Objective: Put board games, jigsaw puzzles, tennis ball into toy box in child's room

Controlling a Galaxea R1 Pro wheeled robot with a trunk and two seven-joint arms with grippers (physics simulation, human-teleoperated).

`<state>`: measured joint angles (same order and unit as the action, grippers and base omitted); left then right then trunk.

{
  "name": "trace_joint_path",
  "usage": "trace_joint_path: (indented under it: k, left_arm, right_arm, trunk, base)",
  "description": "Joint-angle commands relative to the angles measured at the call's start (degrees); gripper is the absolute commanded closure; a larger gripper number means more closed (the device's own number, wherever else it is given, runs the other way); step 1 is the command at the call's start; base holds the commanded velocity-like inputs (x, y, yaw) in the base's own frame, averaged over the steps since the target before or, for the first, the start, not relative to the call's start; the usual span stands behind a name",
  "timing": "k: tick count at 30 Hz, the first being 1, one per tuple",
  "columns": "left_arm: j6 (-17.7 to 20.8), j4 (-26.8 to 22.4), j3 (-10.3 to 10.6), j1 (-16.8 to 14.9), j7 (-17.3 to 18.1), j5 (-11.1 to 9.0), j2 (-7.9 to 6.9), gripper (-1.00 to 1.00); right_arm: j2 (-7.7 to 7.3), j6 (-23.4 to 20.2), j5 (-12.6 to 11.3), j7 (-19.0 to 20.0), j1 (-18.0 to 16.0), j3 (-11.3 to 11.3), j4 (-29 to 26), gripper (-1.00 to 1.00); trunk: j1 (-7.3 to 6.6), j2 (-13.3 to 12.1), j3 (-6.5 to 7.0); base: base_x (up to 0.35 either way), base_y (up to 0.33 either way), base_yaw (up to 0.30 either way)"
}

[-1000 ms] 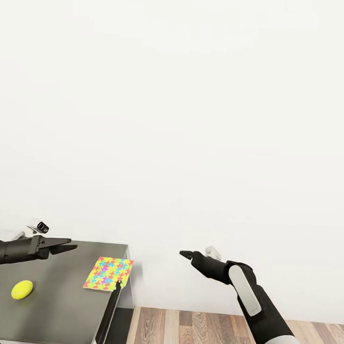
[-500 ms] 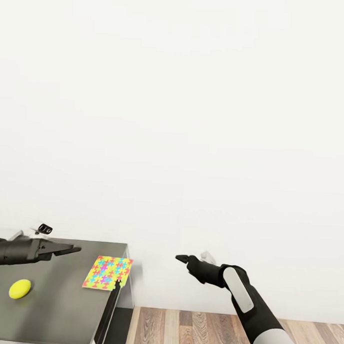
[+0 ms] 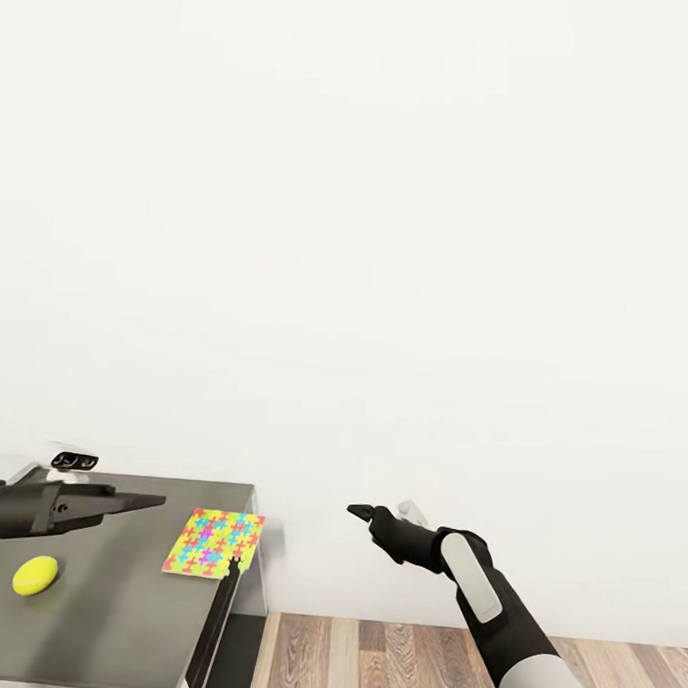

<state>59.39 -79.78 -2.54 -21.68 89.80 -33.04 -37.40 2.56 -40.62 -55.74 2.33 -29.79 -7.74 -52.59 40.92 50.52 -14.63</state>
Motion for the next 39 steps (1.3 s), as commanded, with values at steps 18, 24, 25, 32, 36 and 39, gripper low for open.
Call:
trace_joint_path:
  k: [18, 24, 25, 32, 36, 39]
  left_arm:
    - [0.61, -1.85, -5.88, 0.06, 0.2, -0.42, 0.09, -1.0]
    - [0.61, -2.4, -9.06, 0.06, 0.2, -0.39, 0.67, -1.0]
    - [0.61, -2.42, -9.22, 0.06, 0.2, -0.38, 0.69, -1.0]
    - [0.61, -2.46, -9.99, 0.06, 0.2, -0.36, 0.72, -1.0]
    - [0.61, -2.42, -10.08, 0.06, 0.2, -0.42, 0.63, -1.0]
    - [0.61, -2.41, -10.1, 0.06, 0.2, -0.43, 0.6, -1.0]
  right_arm:
    - [3.21, 1.2, -8.26, 1.82, -2.93, 2.91, 11.51, -1.0]
    - [4.54, 2.59, -8.66, 1.74, -3.35, 2.8, 12.43, -1.0]
    - [4.63, 2.74, -8.7, 1.74, -3.36, 2.79, 12.48, -1.0]
    - [5.45, 2.75, -8.89, 1.72, -3.51, 1.4, 12.66, -1.0]
    - [5.56, 2.07, -8.98, 1.77, -3.75, -0.78, 12.62, -1.0]
    - [5.6, 0.58, -9.01, 1.91, -3.97, -2.19, 12.46, -1.0]
  trunk:
    - [3.97, 7.3, -3.32]
    - [5.29, 9.7, -4.39]
    - [5.51, 10.1, -4.57]
    - [7.04, 12.91, -5.83]
    - [7.92, 14.52, -6.55]
    - [8.58, 15.72, -7.09]
  base:
    - [0.0, 0.0, 0.0]
    - [0.0, 0.0, 0.0]
    - [0.0, 0.0, 0.0]
    - [0.0, 0.0, 0.0]
    - [0.0, 0.0, 0.0]
    - [0.0, 0.0, 0.0]
